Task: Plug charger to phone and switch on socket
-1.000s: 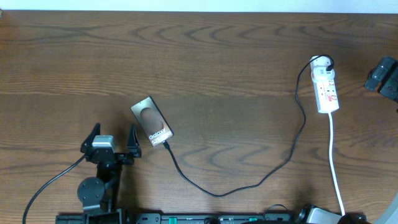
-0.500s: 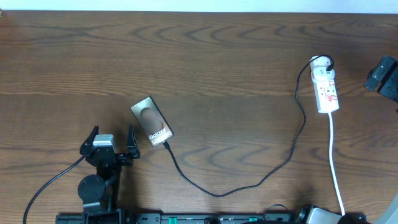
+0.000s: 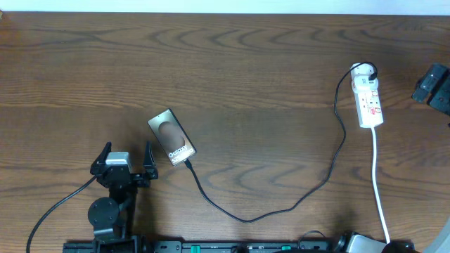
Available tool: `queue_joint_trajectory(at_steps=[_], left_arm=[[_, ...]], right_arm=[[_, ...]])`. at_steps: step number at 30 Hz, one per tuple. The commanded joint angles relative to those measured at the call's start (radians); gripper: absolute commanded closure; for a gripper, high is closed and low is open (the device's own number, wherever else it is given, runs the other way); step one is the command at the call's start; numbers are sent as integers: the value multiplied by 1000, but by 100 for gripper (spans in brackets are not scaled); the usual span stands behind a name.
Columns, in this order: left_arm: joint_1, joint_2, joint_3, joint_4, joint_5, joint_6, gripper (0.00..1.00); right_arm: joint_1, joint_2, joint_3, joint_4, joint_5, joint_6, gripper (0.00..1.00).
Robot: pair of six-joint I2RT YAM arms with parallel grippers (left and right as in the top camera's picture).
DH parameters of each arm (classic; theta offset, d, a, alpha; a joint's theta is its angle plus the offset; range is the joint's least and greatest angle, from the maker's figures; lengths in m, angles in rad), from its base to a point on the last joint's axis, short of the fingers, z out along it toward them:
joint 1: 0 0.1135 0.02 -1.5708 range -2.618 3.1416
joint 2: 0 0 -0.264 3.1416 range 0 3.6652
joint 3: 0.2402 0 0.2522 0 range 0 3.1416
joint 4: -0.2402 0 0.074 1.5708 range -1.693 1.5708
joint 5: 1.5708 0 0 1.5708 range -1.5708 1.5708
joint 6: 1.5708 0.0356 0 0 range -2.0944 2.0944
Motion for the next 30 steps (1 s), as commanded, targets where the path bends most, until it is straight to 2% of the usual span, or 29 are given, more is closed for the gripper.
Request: queue_joint_trajectory(at_steps=[1,30], left_arm=[[5,-6,-11,-43,10,17,8],[5,-6,-11,-43,10,17,8]], right_arm=[[4,1,2,0,11,7,1],[9,-20,-5,23,10,32,1]])
